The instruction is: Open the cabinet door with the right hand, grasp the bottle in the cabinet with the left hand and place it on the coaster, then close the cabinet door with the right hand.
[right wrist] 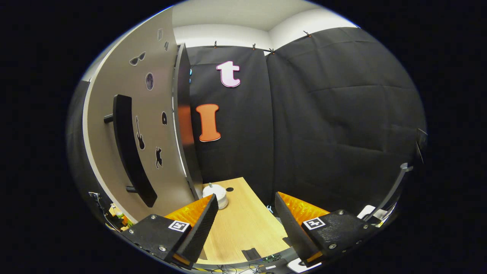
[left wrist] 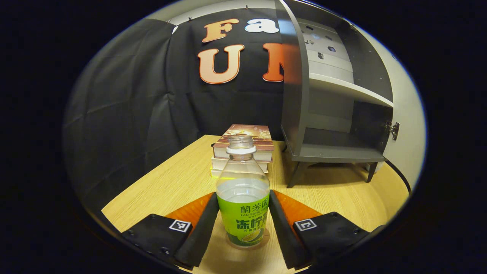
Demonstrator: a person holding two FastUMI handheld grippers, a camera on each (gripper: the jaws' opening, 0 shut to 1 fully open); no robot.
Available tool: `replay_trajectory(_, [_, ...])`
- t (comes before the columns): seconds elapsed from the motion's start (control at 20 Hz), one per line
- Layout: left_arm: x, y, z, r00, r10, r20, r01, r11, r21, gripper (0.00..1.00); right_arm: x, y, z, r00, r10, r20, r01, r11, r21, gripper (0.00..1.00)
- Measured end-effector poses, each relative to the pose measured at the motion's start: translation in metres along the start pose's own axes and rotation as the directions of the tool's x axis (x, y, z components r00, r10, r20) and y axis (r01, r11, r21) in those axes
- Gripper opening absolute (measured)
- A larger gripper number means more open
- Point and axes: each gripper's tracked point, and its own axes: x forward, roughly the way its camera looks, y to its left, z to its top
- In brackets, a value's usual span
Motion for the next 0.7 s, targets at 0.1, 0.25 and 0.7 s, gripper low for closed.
replay_trajectory(0.1, [-0.001, 0.000, -0.008, 1.000, 0.008, -0.025, -0.008, 1.000, -0.016, 0.87, 0.002, 0.003, 0.000, 1.000, 0.010, -0.003, -0.010, 1.000, 0.000, 0.98])
replay_trajectory(0.25, [-0.007, -0.003, -0.007, 1.000, 0.000, -0.025, -0.001, 0.999, -0.035, 0.88, 0.003, 0.004, -0.001, 1.000, 0.019, -0.003, -0.019, 1.000, 0.002, 0.93])
replay_trajectory(0.7, [-0.019, -0.012, 0.008, 1.000, -0.007, -0.001, 0.007, 0.999, 0.037, 0.93, 0.005, -0.004, -0.009, 0.999, 0.030, -0.015, -0.029, 0.999, 0.021, 0.93])
